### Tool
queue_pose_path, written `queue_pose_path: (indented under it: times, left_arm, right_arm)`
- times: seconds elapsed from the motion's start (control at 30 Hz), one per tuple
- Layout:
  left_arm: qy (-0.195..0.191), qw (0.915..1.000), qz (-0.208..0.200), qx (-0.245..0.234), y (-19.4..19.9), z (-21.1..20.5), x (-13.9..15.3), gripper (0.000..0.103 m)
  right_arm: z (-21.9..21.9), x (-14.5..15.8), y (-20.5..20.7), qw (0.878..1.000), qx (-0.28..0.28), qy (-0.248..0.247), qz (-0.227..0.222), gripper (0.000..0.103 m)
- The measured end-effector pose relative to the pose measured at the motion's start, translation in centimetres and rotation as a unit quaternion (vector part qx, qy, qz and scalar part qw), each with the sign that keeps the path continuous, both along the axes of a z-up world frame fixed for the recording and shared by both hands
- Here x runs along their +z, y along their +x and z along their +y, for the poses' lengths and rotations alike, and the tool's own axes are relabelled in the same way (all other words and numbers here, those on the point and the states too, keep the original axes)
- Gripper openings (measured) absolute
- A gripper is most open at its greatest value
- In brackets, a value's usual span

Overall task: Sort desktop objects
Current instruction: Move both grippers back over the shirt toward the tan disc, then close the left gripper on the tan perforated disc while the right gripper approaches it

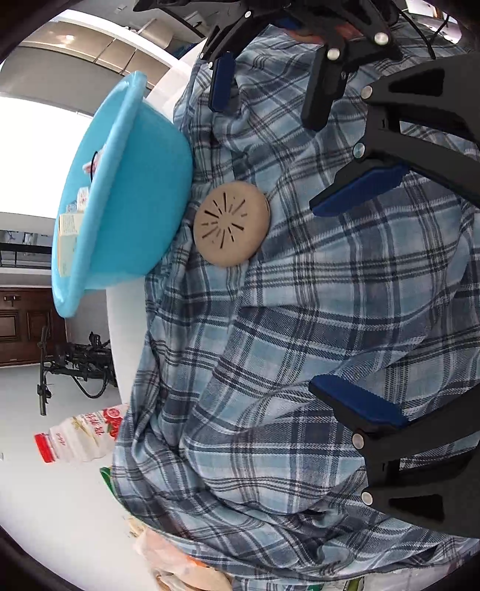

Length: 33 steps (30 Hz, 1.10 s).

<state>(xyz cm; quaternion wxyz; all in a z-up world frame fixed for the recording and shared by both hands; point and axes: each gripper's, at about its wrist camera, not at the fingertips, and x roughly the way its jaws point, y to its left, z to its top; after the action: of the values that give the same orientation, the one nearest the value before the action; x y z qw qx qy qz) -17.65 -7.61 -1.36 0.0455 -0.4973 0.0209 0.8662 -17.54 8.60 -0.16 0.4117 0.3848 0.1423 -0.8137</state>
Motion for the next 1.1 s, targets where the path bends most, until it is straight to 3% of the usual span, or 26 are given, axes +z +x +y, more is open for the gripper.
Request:
queue_pose_path:
  times: [0.2, 0.4, 0.47, 0.63, 0.8, 1.1]
  left_arm:
    - [0.009, 0.9998, -0.009, 0.017, -1.1, -1.2, -1.5, 0.089]
    - [0.044, 0.9989, -0.007, -0.010, -1.5, -2.6, -1.3, 0.089]
    - [0.049, 0.9980, -0.006, -0.040, -1.4, -2.8, -1.0, 0.089]
    - [-0.007, 0.9934, -0.007, -0.114, -2.7, -1.5, -0.3, 0.089]
    - [-0.009, 0.9864, -0.004, -0.164, -4.1, -0.7, 0.4, 0.089]
    - [-0.012, 0.9847, -0.002, -0.174, -5.2, 0.2, 0.2, 0.089]
  right_arm:
    - [-2.3, -1.6, -0.8, 0.999, -0.013, 0.040, 0.013, 0.098]
    - [-4.0, -2.6, -1.4, 0.998, -0.015, 0.060, 0.033, 0.098]
    - [-4.2, -2.8, -1.8, 0.998, -0.017, 0.056, 0.023, 0.098]
    - [-4.3, -3.4, -3.2, 0.998, -0.049, 0.044, -0.003, 0.098]
    - [-4.5, -3.9, -3.7, 0.997, -0.068, 0.045, -0.001, 0.098]
    - [-5.2, -4.7, -4.2, 0.997, -0.056, 0.055, -0.003, 0.097]
